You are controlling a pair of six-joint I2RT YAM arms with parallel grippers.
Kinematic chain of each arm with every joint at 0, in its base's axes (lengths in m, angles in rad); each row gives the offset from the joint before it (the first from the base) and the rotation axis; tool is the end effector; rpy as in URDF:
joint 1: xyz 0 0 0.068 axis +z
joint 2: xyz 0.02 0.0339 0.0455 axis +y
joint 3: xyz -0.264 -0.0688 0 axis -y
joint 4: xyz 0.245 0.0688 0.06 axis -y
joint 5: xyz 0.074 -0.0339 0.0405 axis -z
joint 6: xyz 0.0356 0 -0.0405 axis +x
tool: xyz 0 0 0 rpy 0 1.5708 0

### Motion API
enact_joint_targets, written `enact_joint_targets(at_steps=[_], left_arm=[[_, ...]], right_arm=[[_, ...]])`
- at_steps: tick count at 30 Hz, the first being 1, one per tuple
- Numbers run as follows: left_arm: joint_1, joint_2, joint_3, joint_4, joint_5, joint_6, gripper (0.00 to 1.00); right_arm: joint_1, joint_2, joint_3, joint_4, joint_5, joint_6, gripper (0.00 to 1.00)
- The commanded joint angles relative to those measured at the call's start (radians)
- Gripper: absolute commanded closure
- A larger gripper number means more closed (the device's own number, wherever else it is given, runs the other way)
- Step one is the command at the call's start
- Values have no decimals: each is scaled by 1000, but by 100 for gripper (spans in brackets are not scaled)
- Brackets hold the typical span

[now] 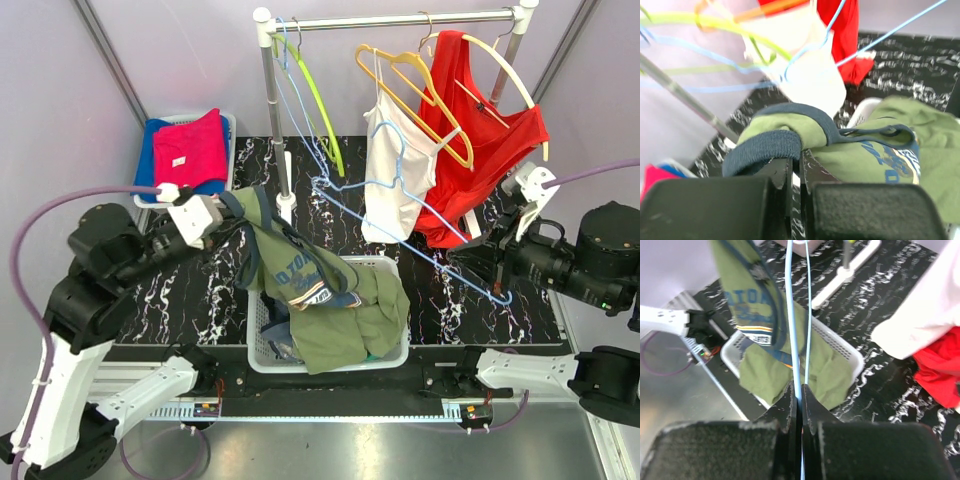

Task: Remove the tank top from the hanger
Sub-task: Remove the tank top from the hanger, then place the hanger at the clothesline.

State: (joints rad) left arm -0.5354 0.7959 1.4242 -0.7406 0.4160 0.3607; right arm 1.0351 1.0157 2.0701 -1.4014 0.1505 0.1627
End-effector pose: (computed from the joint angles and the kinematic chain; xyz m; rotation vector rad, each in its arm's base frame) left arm 0.0822 -0.0655 0.4827 1.0054 1.3661 -0.4804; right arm 0.0313 0.0423 0.5434 -0.7369 1.8271 0.6558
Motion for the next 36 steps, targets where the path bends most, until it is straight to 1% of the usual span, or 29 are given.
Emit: enact_joint_targets(at_steps=[1, 3, 4, 6, 7, 10, 12, 15, 17, 20, 21, 22, 23, 24, 27, 29, 30, 34, 36], left_arm=[[0, 32, 96, 26, 169, 18, 100], [0, 48, 84, -3, 245, 1, 100], [-9, 52, 72, -5, 312, -5, 100], [-37, 63, 49, -3, 354, -32, 100], [-84, 78, 45, -3, 359, -42, 100], [-174, 107, 32, -3, 354, -55, 100], [-210, 127, 18, -20, 349, -28, 100], [-254, 147, -46, -63, 319, 56, 100], [-274, 149, -129, -65, 297, 105, 100], [-304, 154, -237, -43, 259, 127, 99], [-307, 155, -252, -34, 245, 118, 90], [-307, 155, -261, -4, 195, 97, 79], [-307, 154, -263, 3, 169, 66, 56], [-307, 154, -265, 3, 147, 69, 50], [-307, 167, -300, 3, 113, 46, 48], [-308, 189, -324, 17, 77, 17, 46], [-307, 215, -353, 27, 22, 8, 46], [-310, 215, -494, 157, -86, 35, 47], [-317, 232, -527, 162, -103, 50, 46]], right_arm=[[5, -19, 15, -70, 138, 29, 100], [5, -40, 25, -47, 193, 37, 100], [5, -55, 30, -36, 210, 44, 100], [3, -62, 33, -22, 262, 49, 100], [3, -63, 35, -19, 276, 52, 100], [3, -74, 10, 18, 334, 54, 100], [3, -78, -5, 62, 386, 48, 100], [3, -74, -47, 122, 420, 32, 100], [3, -62, -68, 159, 432, 31, 100], [5, -45, -129, 205, 457, 24, 100], [3, -45, -177, 222, 465, 37, 100], [3, -51, -200, 238, 474, 43, 100], [3, -58, -226, 278, 477, 50, 100], [3, -65, -276, 304, 477, 52, 100], [3, -77, -336, 393, 504, 29, 100], [3, -48, -335, 429, 527, 18, 100], [3, -37, -335, 441, 537, 21, 100], [3, 13, -369, 516, 552, 17, 100], [-1, 21, -399, 568, 554, -5, 100]])
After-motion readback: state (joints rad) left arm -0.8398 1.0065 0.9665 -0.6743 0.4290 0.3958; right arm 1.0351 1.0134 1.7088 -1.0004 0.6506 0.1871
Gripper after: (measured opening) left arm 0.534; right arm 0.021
